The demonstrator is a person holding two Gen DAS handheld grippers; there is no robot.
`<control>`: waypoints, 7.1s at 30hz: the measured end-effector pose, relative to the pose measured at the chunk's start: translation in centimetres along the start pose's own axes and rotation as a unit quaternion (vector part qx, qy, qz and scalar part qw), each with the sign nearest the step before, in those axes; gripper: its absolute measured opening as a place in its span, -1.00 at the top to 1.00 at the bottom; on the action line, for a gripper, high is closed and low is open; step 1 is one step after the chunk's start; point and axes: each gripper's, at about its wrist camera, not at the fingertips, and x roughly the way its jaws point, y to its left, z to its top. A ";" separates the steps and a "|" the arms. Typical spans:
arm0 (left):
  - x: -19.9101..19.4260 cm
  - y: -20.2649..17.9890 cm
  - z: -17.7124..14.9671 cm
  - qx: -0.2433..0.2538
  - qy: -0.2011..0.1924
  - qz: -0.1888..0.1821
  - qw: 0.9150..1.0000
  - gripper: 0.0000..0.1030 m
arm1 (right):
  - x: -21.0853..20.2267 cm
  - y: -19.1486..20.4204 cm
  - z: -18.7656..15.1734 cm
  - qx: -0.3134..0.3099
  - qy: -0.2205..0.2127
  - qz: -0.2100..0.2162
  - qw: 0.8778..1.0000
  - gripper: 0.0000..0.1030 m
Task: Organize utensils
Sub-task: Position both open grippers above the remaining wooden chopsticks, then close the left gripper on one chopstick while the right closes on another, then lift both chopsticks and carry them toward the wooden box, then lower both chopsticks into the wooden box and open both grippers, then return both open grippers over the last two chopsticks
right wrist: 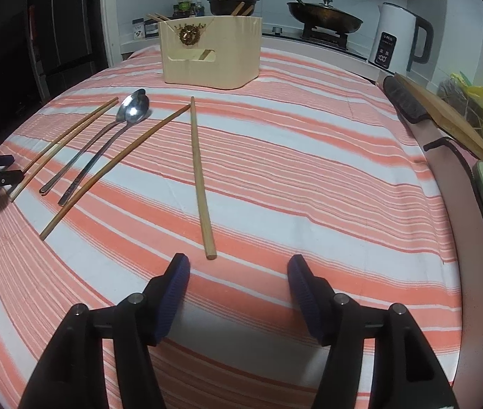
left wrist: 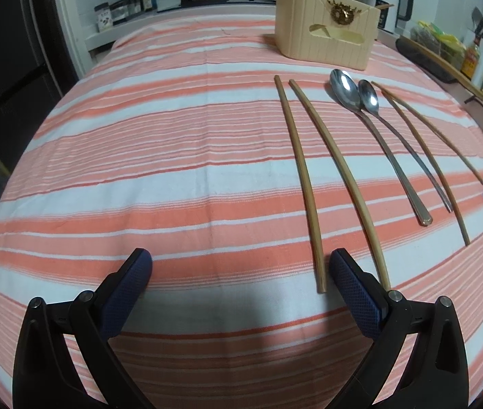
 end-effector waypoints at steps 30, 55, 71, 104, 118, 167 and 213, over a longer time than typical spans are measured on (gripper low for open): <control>-1.4 -2.7 -0.3 0.041 -0.035 -0.025 0.998 0.91 | 0.4 1.9 0.7 -0.020 0.001 0.008 1.000 0.86; 0.4 1.1 1.0 0.013 -0.015 -0.014 1.000 -0.75 | 1.3 1.1 1.5 0.006 0.001 -0.026 1.000 0.44; -3.6 2.0 3.4 -0.025 -0.090 -0.021 0.995 0.95 | -0.9 1.8 4.8 0.037 -0.056 -0.035 0.997 0.88; -19.9 -2.8 13.5 0.003 -0.285 -0.119 0.951 0.95 | -17.9 7.9 14.0 0.031 -0.233 0.015 0.972 0.88; -20.3 -3.5 24.1 -0.017 -0.353 -0.130 0.926 0.95 | -16.6 6.6 21.3 0.035 -0.285 -0.010 0.958 0.88; -2.6 -5.9 3.5 0.023 -0.009 0.003 1.000 -0.96 | -1.1 6.0 3.7 0.106 -0.030 -0.017 0.994 -0.52; -3.0 -8.1 -1.4 0.031 0.005 -0.007 0.999 0.85 | 0.6 13.8 1.2 0.050 0.008 -0.017 0.999 0.80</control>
